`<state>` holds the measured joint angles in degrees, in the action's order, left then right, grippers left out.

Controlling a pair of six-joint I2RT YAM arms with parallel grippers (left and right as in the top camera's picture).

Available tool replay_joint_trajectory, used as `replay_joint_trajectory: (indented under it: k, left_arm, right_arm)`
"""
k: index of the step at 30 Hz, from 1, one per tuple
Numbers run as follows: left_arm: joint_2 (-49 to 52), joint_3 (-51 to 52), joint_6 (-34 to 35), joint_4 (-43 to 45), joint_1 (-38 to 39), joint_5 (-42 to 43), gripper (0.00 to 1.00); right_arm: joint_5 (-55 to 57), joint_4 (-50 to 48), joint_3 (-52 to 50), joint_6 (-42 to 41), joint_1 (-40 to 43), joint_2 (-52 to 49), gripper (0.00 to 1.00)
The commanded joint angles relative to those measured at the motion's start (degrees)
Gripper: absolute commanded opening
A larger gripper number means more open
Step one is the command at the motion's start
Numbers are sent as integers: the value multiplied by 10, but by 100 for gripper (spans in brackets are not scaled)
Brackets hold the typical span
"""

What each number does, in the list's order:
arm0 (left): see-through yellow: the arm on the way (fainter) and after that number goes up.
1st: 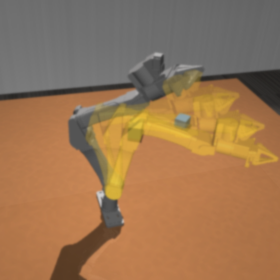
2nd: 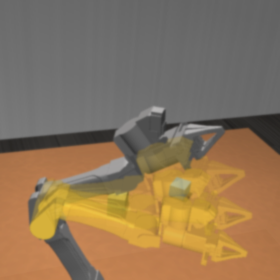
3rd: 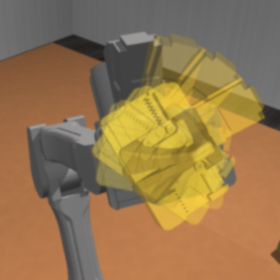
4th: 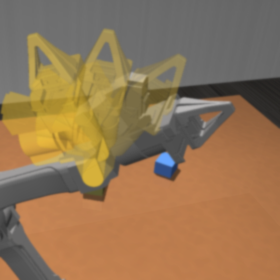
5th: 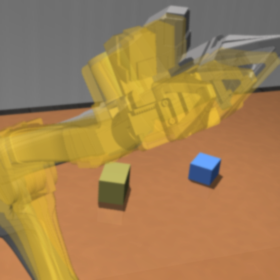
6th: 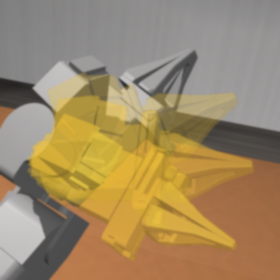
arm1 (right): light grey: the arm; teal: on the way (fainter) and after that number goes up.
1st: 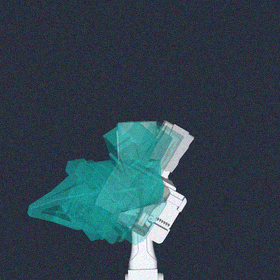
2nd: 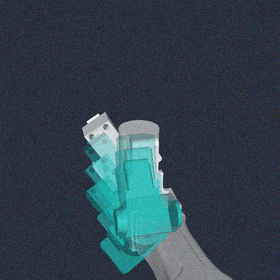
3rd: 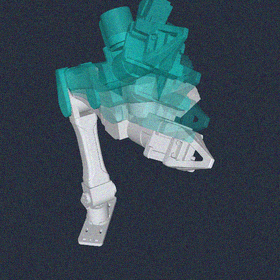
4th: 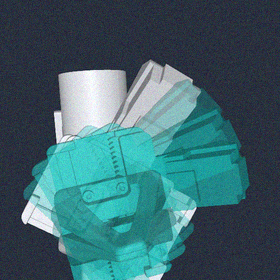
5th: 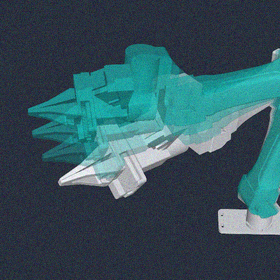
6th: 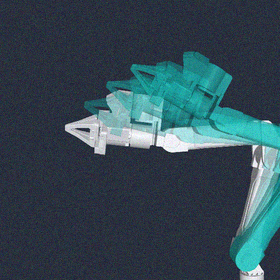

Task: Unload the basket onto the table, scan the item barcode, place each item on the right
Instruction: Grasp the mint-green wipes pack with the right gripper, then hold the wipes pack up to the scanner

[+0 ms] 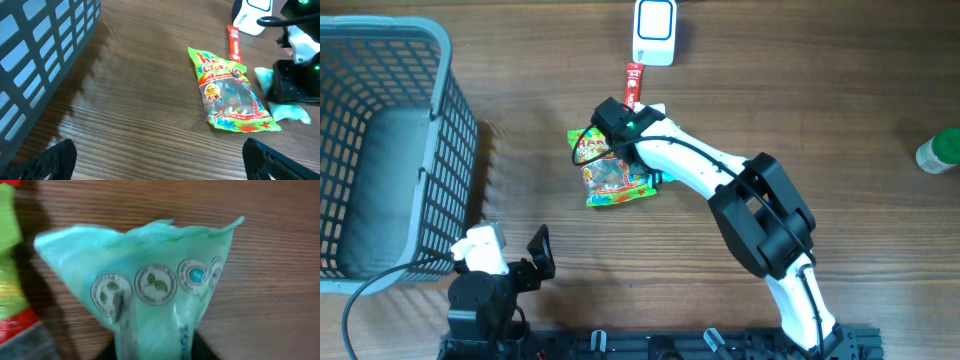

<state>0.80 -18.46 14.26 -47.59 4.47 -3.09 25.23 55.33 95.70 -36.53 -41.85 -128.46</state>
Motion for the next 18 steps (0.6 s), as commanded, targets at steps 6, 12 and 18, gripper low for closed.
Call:
replay_joint_trajectory:
  k: [6, 12, 18]
  left_arm:
    - [-4, 2, -3, 1, -2, 1, 100]
    - [-4, 2, -3, 1, -2, 1, 100]
    - [-4, 2, -3, 1, -2, 1, 100]
  right_arm:
    - [-434, 97, 125, 119, 61, 66, 4]
    - [-939, 115, 95, 296, 182, 68, 11]
    - [-864, 76, 95, 233, 205, 68, 5]
